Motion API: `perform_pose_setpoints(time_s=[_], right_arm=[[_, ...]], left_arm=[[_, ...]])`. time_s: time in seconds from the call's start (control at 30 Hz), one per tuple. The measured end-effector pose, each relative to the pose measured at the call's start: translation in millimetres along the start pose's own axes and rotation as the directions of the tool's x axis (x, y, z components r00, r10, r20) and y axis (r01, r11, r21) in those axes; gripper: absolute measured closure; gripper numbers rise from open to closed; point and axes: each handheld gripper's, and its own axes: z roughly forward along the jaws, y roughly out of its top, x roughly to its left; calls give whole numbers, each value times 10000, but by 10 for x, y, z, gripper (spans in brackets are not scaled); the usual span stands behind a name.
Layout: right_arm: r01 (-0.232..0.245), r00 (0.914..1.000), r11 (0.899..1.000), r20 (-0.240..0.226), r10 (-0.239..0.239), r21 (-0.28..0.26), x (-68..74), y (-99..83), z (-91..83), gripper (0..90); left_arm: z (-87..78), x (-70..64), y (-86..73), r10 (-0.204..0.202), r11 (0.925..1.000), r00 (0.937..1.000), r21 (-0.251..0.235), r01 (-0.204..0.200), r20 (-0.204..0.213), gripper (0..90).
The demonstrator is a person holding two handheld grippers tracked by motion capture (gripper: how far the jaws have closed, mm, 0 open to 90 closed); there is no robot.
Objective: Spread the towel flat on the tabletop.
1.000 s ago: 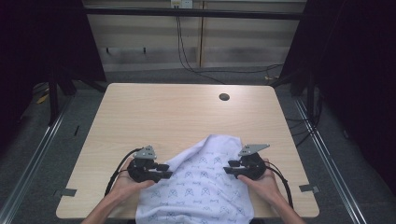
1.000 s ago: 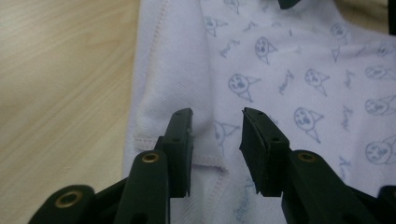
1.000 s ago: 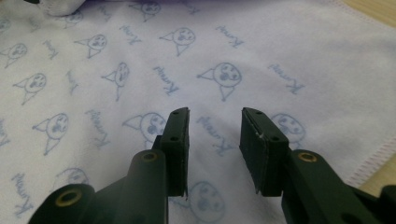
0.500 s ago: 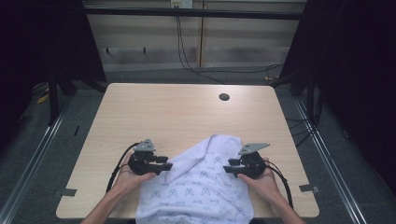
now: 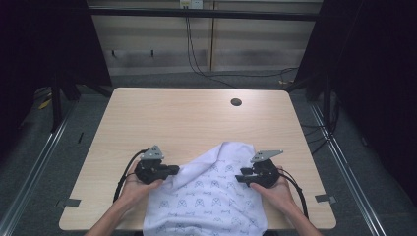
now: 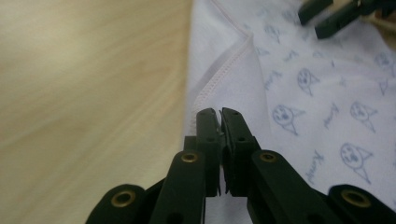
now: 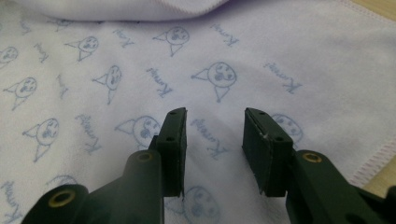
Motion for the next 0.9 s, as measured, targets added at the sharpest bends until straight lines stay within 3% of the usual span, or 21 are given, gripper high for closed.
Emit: perform_pose_setpoints(time_s=[0.13, 0.17, 0.2, 0.23, 0.33, 0.4, 0.47, 0.53, 0.6, 0.63, 0.7, 0.8, 0.83, 0.9], right_arm=[[-87, 9999, 9999, 70, 88, -117, -19, 1, -17, 601], [-123, 9999, 9998, 67, 124, -135, -23, 3, -21, 601], [-145, 9999, 9998, 71, 146, -141, -28, 7, -23, 601], [-123, 9999, 9997, 63, 124, -190, -29, 11, -24, 603], [-81, 10000, 9996, 22, 82, -274, -23, 29, -19, 602], [-50, 10000, 9998, -6, 49, -215, -31, 28, -10, 602], [-94, 9999, 9998, 58, 95, -186, -40, 28, -17, 602], [-36, 9998, 9995, 191, 42, -314, -73, 48, -45, 605], [-152, 9996, 9989, 240, 162, -437, -128, 75, -72, 606], [-177, 9991, 9986, 364, 195, -502, -161, 88, -69, 606], [-247, 9991, 9989, 344, 261, -403, -225, 109, -28, 616], [-90, 9983, 10000, 579, 91, -11, -253, 120, 65, 634], [-2, 9978, 10000, 666, -1, 39, -269, 119, 99, 653], [-170, 9972, 9998, 727, 173, -50, -323, 152, 130, 644]], left_arm=[[-176, 277, 82, -370, 9976, 9970, -602, 330, -678, 869], [-225, 393, 93, -762, 9919, 9918, -1087, 651, -1021, 869], [-252, 496, 78, -1325, 9812, 9848, -1556, 1143, -1121, 869], [-259, 587, 52, -1643, 9752, 9787, -1697, 1423, -1232, 869], [-182, 720, -20, -2131, 9712, 9620, -1445, 1895, -1705, 841], [-170, 744, -27, -2239, 9708, 9480, -1377, 1964, -2264, 710], [-230, 740, -18, -2329, 9659, 9482, -1648, 1997, -2159, 686], [-297, 684, -2, -2166, 9680, 9580, -1690, 1857, -1879, 679], [-285, 599, -17, -1654, 9825, 9756, -1098, 1504, -1444, 698], [-250, 543, -46, -1381, 9887, 9806, -774, 1283, -1390, 708], [-168, 458, -136, -1079, 9940, 9890, -312, 1053, -1008, 714], [-73, 396, -230, -673, 9965, 9896, 408, 730, -1275, 714], [-42, 405, -246, -547, 9954, 9870, 692, 658, -1513, 710], [-20, 486, -249, -599, 9970, 9823, 371, 675, -1778, 717]])
